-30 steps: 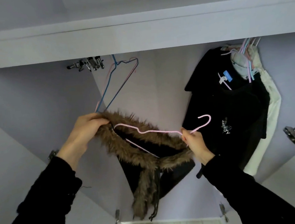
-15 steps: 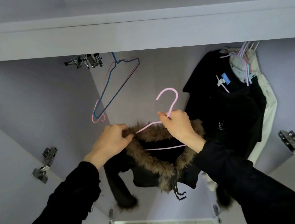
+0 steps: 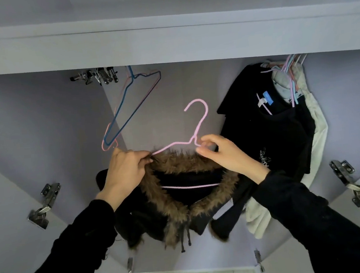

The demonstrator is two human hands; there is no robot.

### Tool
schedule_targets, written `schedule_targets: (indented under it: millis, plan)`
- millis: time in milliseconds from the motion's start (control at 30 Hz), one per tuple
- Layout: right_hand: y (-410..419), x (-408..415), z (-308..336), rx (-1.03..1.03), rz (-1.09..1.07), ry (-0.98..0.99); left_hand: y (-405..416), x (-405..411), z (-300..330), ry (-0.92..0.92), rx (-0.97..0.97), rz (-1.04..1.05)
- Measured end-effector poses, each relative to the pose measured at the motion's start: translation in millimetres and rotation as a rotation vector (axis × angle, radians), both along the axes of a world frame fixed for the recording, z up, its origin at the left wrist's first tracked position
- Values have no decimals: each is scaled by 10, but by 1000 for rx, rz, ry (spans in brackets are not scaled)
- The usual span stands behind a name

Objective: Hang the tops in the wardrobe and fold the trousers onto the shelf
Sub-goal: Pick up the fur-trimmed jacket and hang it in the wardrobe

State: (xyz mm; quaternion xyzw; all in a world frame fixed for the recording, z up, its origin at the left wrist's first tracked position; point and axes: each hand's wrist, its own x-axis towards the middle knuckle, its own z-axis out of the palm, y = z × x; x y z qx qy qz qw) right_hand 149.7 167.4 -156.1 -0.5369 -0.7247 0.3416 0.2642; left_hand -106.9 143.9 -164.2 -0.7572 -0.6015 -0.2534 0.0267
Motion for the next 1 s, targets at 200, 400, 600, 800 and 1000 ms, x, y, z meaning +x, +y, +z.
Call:
schedule_targets:
  millis: [200,400,600,800,1000]
  plan:
    - [126,376,-837,-218,-80,-157,-96,-153,-31,9,-32,57]
    - [155,135,-871,24,-170,-184,-183,-322,-151,-12,-160,137]
    - [-13,-58,-392,310,-175,29,-180,-461,-207,-97,-73,173]
    - [-33,139,-403,356,-133,-305,-237,-325,-73,-325,62,123]
    - [91,195,-214,315,-18,-372,-203,-228,3,-360,64,45]
